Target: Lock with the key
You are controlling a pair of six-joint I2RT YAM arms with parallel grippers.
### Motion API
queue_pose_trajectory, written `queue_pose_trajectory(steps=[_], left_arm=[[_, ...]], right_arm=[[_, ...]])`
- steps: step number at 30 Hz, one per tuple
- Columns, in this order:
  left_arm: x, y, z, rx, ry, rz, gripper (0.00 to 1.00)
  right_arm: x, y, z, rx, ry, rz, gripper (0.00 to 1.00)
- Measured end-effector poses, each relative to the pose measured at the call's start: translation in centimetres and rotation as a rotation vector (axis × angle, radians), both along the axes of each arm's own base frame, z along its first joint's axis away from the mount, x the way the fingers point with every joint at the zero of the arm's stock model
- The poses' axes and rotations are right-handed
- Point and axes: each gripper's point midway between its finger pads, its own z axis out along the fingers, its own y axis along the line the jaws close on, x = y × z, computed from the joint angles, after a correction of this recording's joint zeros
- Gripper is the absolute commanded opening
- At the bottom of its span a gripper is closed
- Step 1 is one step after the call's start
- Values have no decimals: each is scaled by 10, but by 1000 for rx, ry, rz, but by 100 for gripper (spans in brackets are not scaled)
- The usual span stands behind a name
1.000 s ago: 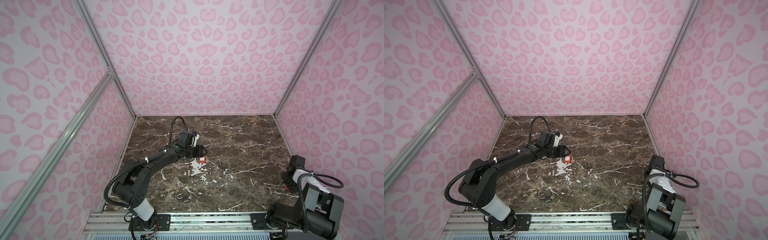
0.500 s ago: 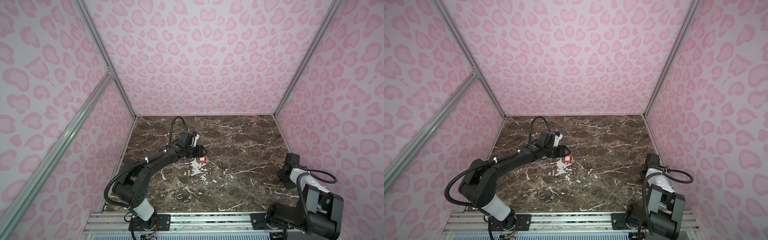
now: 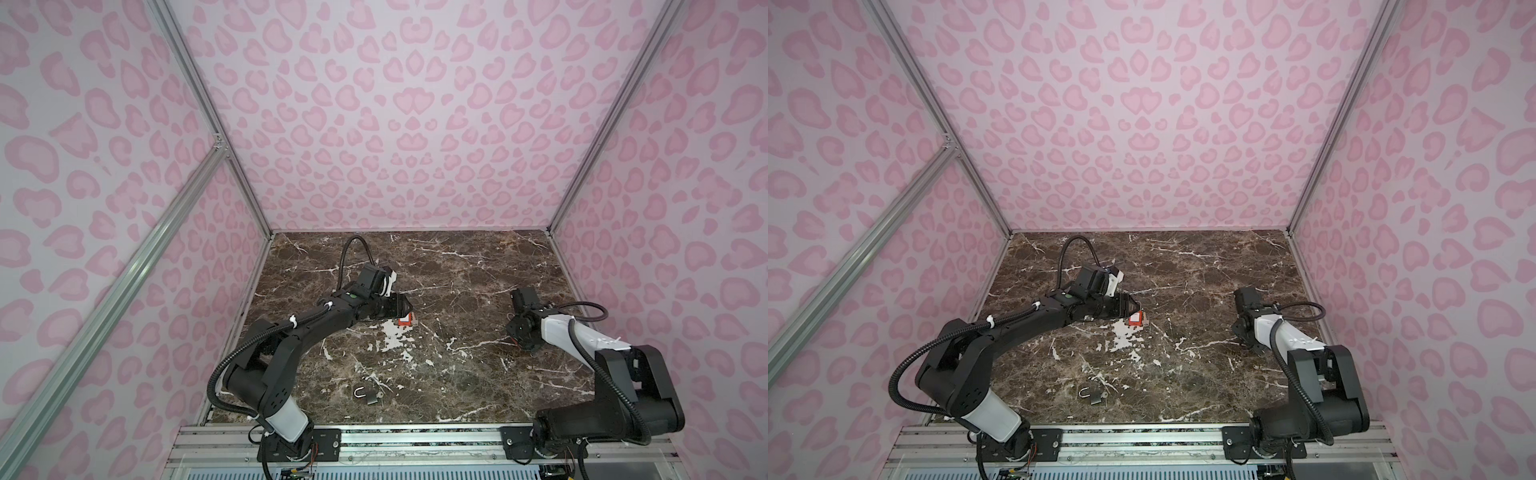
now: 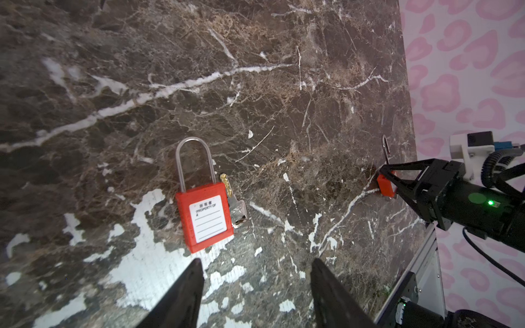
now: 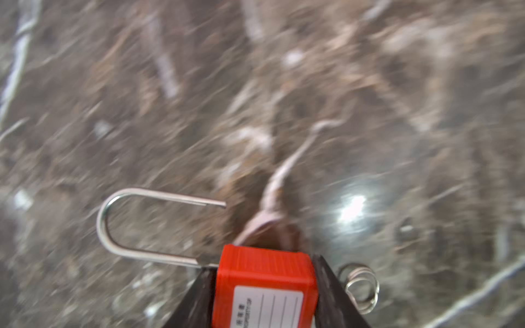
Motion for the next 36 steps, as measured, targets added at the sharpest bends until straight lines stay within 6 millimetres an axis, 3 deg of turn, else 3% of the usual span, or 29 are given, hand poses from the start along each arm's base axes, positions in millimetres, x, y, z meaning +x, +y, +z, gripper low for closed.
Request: queue_pose_trajectory(steps=[6, 11, 15, 26, 36], left_arm=[[-4, 6, 3, 5, -15, 12, 62], [-6, 12, 3, 11, -21, 25, 62], [-5, 14, 4, 14, -25, 32, 62], [-4, 15, 5, 13, -27, 34, 62], [-2, 13, 10, -3, -25, 37, 62]], right_arm=[[16, 51, -2, -43, 15, 116, 41], [18, 66, -4, -57, 29, 144, 67], [14, 79, -2, -16, 49, 181, 79], [22, 81, 17, -47, 32, 372, 82], [14, 92, 15, -20, 48, 661, 78]])
